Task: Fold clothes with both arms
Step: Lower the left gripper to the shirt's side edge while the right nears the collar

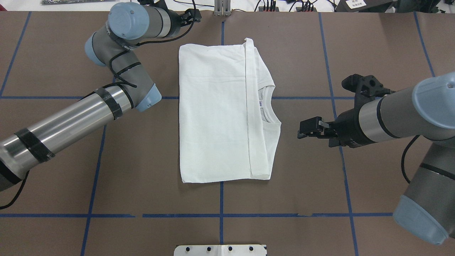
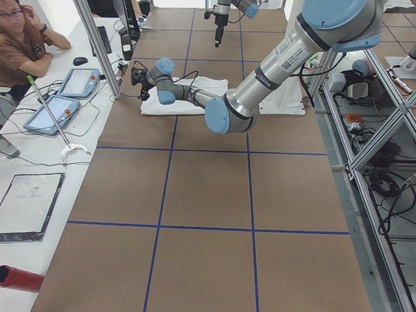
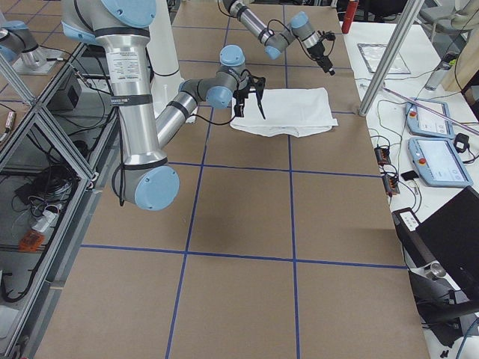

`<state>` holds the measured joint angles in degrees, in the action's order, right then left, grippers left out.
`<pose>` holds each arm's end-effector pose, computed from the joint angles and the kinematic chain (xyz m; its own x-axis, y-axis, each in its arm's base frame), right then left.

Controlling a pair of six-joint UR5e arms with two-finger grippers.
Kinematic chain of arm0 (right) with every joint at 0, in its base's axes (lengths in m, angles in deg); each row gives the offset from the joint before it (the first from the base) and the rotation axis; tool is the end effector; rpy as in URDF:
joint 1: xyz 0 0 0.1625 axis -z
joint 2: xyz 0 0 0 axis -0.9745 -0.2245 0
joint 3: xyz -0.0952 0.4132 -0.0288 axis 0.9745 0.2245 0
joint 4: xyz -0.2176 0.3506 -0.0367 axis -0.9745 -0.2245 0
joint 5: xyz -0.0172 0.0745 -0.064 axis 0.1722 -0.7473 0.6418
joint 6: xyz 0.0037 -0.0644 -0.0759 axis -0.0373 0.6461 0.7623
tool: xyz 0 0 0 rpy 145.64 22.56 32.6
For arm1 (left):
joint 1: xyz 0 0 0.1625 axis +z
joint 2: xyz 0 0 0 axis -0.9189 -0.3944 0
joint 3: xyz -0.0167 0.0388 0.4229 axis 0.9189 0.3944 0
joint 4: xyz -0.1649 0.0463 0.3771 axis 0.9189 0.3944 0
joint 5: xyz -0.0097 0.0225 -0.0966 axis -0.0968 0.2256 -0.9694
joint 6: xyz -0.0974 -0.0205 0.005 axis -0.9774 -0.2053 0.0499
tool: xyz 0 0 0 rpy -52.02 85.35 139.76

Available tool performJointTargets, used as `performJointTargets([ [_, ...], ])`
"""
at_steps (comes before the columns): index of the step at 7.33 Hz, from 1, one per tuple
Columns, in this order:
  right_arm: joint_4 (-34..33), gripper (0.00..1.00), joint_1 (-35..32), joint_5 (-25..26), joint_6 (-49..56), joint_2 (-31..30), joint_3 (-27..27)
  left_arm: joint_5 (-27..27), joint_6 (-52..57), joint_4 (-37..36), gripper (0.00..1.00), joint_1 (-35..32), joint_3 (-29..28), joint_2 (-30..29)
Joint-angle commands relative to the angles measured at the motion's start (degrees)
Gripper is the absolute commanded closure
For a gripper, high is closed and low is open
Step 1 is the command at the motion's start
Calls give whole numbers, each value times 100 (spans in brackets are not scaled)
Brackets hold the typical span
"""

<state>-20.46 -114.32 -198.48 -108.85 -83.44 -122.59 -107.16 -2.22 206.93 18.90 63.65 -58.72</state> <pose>-0.3309 -0.3673 0.2675 0.4546 0.1460 0.8787 -0.1896 0.9797 -0.0647 0.4709 -0.7053 0.2398 0.2833 -0.1056 -0.9532 0.6439 0.7576 0.1074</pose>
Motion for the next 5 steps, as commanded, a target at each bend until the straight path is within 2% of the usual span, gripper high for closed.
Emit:
performJointTargets([
  [1,-29,0,72,124,254,430,462,-534,153,-823,0,-99,593,255],
  [3,-81,0,379,589,683,702,795,-903,312,-1739,0,-91,2575,1402],
  [4,-630,0,502,791,956,1052,902,-1088,312,-2074,0,-47,3359,1878],
  [5,-1410,0,782,1280,1490,1534,955,-1177,286,-2582,0,180,4115,2135],
])
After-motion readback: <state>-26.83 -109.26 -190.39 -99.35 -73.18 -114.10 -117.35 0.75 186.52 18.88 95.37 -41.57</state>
